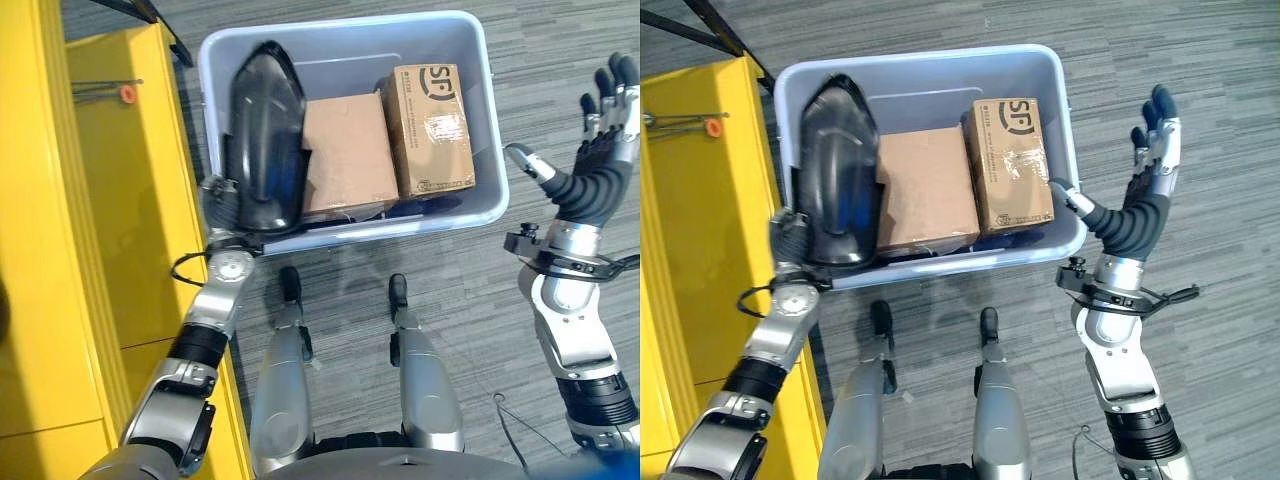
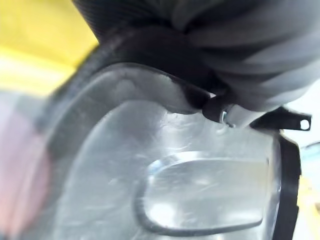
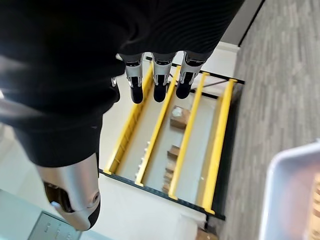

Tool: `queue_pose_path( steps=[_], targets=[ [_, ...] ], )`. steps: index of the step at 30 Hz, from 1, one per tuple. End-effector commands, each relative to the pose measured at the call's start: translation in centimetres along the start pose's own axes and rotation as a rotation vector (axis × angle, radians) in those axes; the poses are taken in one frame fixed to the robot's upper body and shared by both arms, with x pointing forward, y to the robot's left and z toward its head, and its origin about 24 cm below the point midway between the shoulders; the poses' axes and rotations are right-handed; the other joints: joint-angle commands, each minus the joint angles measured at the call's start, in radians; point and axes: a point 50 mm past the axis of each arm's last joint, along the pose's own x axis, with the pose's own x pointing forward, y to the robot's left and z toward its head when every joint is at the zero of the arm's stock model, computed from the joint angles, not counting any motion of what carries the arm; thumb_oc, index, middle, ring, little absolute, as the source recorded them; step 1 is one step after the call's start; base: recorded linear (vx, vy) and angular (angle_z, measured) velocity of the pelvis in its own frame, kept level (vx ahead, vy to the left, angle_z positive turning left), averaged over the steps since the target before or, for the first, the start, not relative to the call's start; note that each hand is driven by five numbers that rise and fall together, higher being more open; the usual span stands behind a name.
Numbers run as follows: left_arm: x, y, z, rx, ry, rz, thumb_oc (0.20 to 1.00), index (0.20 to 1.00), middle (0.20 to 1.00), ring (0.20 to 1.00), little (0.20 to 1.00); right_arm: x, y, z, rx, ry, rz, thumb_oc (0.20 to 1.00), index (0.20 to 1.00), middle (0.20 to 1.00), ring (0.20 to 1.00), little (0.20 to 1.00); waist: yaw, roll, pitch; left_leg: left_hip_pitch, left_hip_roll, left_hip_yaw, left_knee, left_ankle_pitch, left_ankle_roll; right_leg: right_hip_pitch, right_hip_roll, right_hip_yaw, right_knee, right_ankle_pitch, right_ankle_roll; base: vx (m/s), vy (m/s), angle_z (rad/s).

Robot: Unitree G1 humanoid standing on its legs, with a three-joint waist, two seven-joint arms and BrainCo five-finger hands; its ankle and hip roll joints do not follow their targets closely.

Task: Move parts from the plastic box to the shelf.

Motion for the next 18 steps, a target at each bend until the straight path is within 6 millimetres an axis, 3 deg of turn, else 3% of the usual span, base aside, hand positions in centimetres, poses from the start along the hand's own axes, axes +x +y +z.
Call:
queue_pose_path(
  steps=[1, 3, 8, 14, 18],
  targets=[
    [2.6, 1.2, 5.1, -0.008, -0.244, 0.066, 0.200, 0.200, 0.200, 0.200, 0.200, 1.0, -0.8, 1.5, -0.007, -0.107, -0.035, 1.000, 1.000, 1.000, 1.000, 1.000, -0.002, -0.038, -0.049, 0.043, 0.009, -0.024, 0.026, -0.059, -0.010, -0.039, 0.020, -0.043, 0.134, -0.027, -0.028, 0.08, -0.007, 0.06],
    [1.9, 2.6, 6.8, -0.083, -0.347, 0.039, 0.200, 0.200, 0.200, 0.200, 0.200, 1.1, -1.0, 1.3, -0.024, -0.096, -0.015, 1.000, 1.000, 1.000, 1.000, 1.000, 0.005, -0.010, -0.082, 0.088, 0.007, -0.023, 0.001, -0.055, -0.007, -0.009, 0.017, -0.041, 0.130, -0.033, -0.027, 0.09, 0.006, 0.10],
    [1.0, 3.7, 8.1, -0.167, -0.423, 0.017, 0.200, 0.200, 0.200, 0.200, 0.200, 1.0, -1.3, 1.2, -0.033, -0.084, 0.001, 1.000, 1.000, 1.000, 1.000, 1.000, 0.009, 0.007, -0.113, 0.125, 0.008, -0.023, -0.015, -0.056, -0.008, 0.020, 0.015, -0.044, 0.125, -0.040, -0.028, 0.04, -0.003, 0.01],
    [-1.1, 5.3, 8.0, -0.243, -0.457, -0.064, 0.200, 0.200, 0.200, 0.200, 0.200, 0.2, -2.3, 0.4, -0.060, -0.024, 0.037, 1.000, 1.000, 1.000, 1.000, 1.000, 0.012, 0.035, -0.183, 0.206, 0.008, -0.017, -0.060, -0.050, -0.008, 0.086, 0.021, -0.043, 0.097, -0.048, -0.027, 0.08, -0.018, -0.01],
    [-2.5, 5.8, 6.6, -0.247, -0.404, -0.156, 0.200, 0.200, 0.200, 0.200, 0.200, -0.3, -3.0, -0.5, -0.077, 0.038, 0.057, 1.000, 1.000, 1.000, 1.000, 1.000, 0.016, 0.045, -0.230, 0.257, 0.015, -0.014, -0.079, -0.044, -0.011, 0.140, 0.025, -0.053, 0.079, -0.053, -0.027, 0.07, -0.043, -0.02]
  ],
)
